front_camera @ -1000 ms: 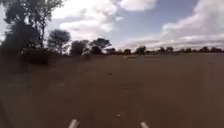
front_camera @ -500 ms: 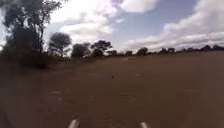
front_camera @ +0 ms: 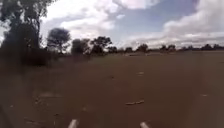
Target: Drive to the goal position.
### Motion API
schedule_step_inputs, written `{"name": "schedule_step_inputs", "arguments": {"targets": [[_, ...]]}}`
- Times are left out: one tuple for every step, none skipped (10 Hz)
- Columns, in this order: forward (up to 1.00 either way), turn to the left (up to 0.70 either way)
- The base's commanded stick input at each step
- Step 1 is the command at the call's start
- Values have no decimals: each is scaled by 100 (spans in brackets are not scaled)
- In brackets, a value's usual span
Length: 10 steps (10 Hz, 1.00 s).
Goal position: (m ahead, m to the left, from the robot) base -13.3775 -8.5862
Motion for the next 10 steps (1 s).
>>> {"name": "schedule_step_inputs", "arguments": {"targets": [[70,0],[70,0],[70,0],[70,0],[70,0],[70,0],[70,0],[70,0],[70,0],[70,0]]}}
